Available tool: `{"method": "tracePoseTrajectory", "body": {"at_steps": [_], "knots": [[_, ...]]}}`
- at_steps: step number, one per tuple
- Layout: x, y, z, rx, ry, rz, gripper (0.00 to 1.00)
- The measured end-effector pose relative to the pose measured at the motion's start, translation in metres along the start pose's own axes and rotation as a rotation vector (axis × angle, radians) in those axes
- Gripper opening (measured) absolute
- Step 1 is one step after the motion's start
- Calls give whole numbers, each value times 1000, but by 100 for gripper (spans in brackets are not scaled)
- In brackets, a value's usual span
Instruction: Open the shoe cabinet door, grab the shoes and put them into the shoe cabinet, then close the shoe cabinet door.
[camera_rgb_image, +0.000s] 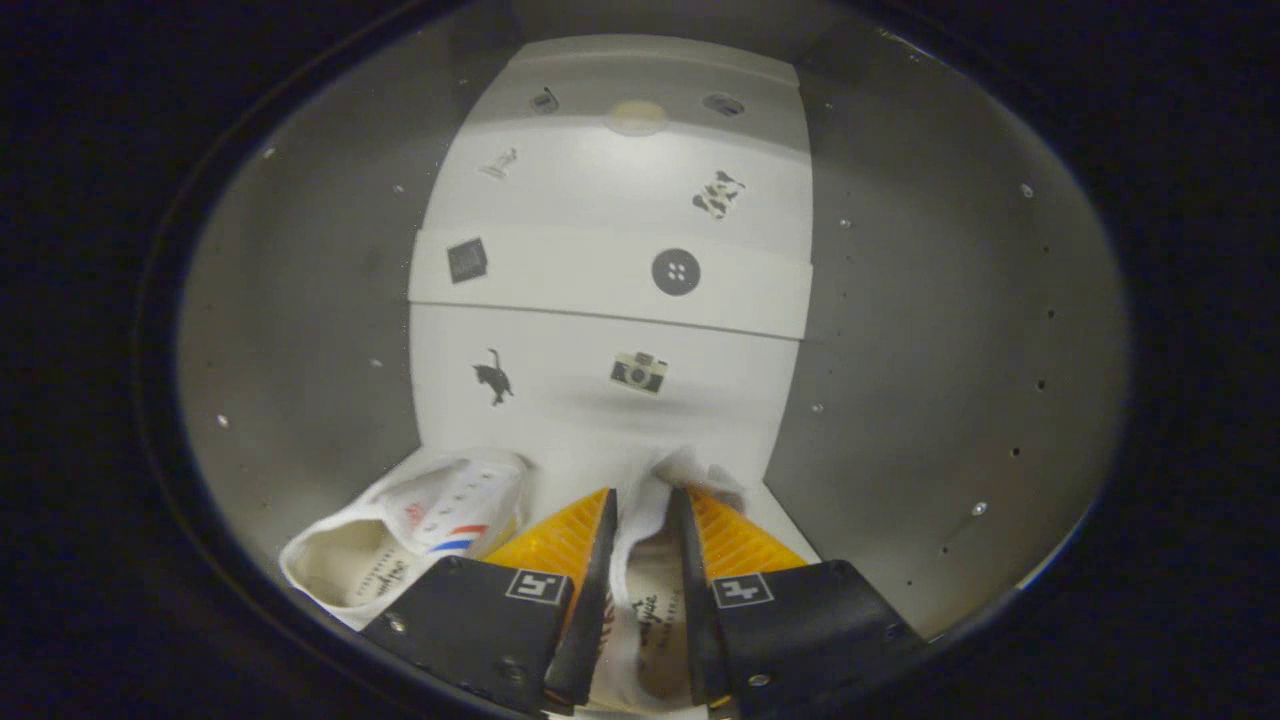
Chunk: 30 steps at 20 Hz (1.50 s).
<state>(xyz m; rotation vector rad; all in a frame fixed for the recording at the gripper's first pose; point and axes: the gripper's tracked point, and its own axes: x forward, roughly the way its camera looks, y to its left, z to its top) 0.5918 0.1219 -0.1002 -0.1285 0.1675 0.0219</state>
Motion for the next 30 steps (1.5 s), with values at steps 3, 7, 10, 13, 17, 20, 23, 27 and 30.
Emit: {"method": "tracePoseTrajectory", "body": {"at_steps": [3, 7, 10, 13, 17, 20, 23, 27, 30], "knots": [[-30, 6, 2, -13, -30, -27, 63], [-85, 12, 0, 53, -50, -38, 83], [-135, 7, 7, 66, -94, -54, 96], [-197, 18, 15, 78, -132, -10, 100], [-286, 29, 14, 58, -156, 64, 100], [-347, 21, 1, 32, -159, 92, 100], [-410, 9, -21, 84, -156, 151, 100], [-474, -29, -22, 85, -220, 170, 100], [-506, -70, -22, 98, -260, 138, 100]]}}
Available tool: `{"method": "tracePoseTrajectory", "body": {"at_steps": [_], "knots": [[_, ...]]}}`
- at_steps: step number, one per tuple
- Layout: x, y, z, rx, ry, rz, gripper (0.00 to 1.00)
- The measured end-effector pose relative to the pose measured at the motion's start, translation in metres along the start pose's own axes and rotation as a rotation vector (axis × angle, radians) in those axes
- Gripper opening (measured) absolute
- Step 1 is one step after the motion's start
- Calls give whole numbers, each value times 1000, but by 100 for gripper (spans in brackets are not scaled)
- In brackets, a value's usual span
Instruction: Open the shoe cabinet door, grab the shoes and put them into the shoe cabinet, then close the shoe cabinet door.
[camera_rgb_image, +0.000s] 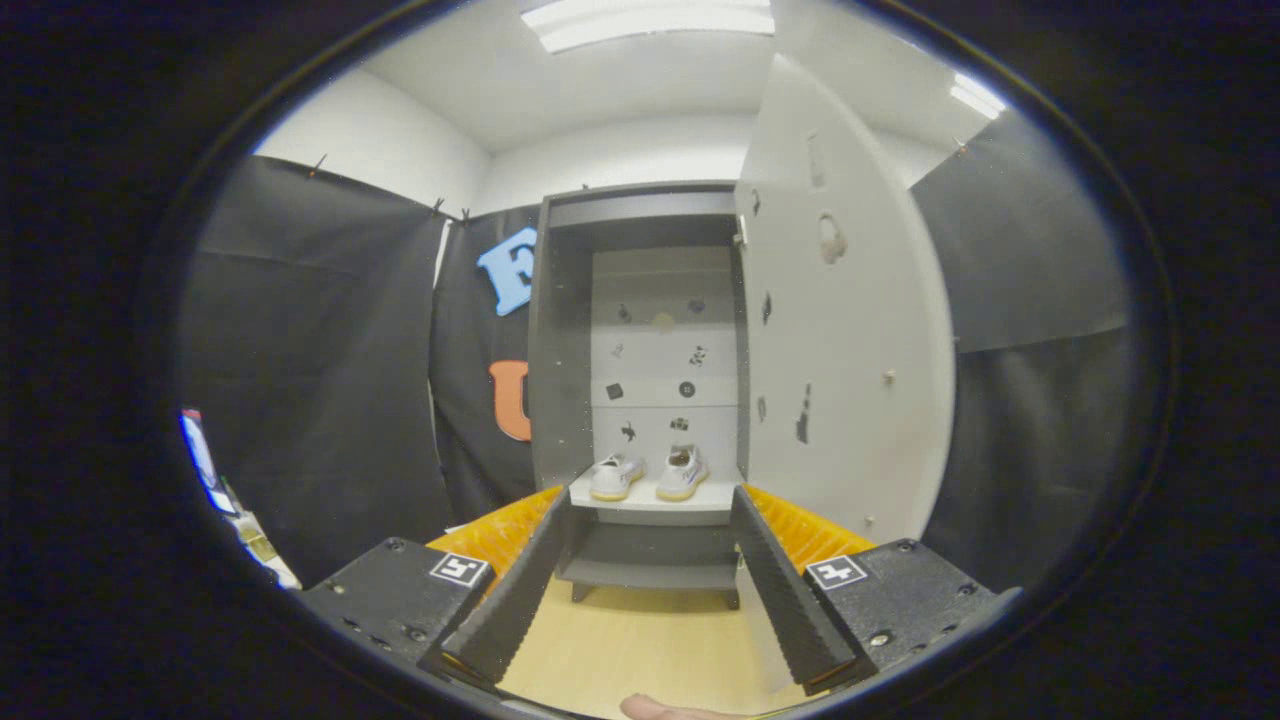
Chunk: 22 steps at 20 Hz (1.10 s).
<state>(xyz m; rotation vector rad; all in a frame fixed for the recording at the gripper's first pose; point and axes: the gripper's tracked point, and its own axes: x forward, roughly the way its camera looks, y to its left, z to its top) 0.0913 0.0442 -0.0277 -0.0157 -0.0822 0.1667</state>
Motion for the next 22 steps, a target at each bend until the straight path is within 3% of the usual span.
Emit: {"method": "tracePoseTrajectory", "body": {"at_steps": [4, 8, 22], "knots": [[-29, -43, 11, -53, -37, -26, 100], [-39, -93, 5, 19, 29, -16, 100], [-60, -261, 30, -35, 10, -282, 100]]}}
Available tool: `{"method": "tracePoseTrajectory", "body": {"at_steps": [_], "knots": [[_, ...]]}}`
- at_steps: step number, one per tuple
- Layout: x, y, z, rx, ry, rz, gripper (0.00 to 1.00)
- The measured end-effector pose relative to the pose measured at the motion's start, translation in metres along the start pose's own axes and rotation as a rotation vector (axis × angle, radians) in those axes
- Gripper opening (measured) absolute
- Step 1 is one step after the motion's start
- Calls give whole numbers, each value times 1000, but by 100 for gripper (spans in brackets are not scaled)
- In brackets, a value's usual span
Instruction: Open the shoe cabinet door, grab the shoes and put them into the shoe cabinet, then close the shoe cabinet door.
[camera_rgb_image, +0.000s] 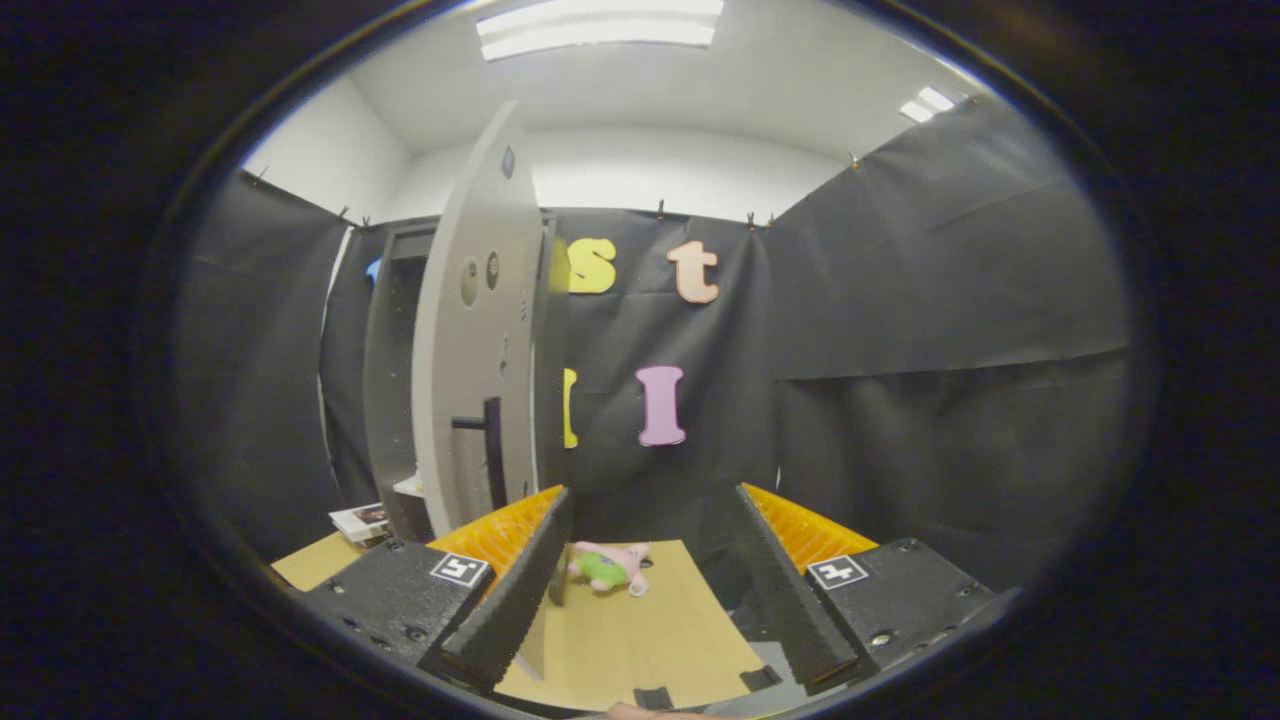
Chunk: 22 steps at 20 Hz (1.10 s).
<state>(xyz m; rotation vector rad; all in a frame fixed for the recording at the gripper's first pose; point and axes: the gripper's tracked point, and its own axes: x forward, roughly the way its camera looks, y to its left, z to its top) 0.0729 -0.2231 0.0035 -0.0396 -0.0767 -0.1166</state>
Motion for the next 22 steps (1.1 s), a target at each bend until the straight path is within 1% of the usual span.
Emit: {"method": "tracePoseTrajectory", "body": {"at_steps": [3, 6, 10, 12, 14, 16, 17, 19, 22], "knots": [[21, -17, 3, -17, 12, -23, 100], [41, -35, -1, -44, 35, -63, 100], [65, -32, -9, -44, 79, -38, 100], [74, -21, -11, -39, 89, 2, 100], [78, -4, -11, -21, 88, 70, 100], [80, 7, -11, 10, 86, 102, 100], [80, 16, -11, 14, 86, 131, 100], [80, 33, -11, 1, 84, 180, 100], [75, 53, -11, -25, 72, 227, 100]]}}
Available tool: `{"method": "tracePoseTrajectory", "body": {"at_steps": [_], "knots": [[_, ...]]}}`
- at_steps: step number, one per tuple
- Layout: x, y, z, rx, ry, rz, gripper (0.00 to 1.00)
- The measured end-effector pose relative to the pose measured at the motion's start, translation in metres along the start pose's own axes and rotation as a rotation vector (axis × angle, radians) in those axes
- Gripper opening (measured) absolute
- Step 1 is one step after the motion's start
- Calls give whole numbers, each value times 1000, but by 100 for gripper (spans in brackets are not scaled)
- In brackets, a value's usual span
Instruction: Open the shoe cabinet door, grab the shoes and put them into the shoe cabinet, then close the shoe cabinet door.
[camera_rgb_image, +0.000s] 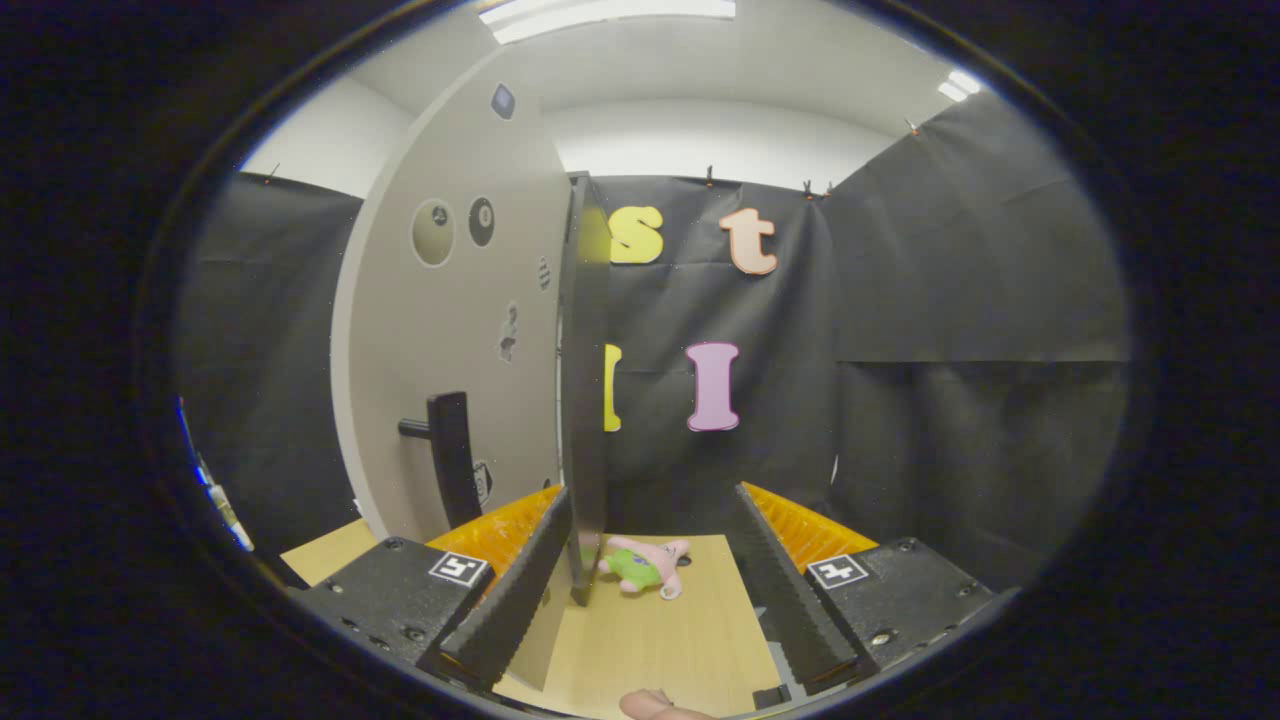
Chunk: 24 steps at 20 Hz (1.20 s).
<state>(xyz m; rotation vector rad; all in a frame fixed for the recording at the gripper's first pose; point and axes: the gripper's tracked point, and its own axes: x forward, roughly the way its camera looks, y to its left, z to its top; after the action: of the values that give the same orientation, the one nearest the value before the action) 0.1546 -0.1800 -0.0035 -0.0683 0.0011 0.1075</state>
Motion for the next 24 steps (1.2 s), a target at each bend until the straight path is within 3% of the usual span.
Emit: {"method": "tracePoseTrajectory", "body": {"at_steps": [4, 8, 11, 16, 24], "knots": [[7, 28, -5, -30, 13, 38, 100], [10, 52, -3, -39, 6, 95, 91], [7, 76, -4, -9, 15, 145, 91], [5, 106, -3, -70, 1, 159, 91], [16, 154, -2, -44, 3, 224, 91]]}}
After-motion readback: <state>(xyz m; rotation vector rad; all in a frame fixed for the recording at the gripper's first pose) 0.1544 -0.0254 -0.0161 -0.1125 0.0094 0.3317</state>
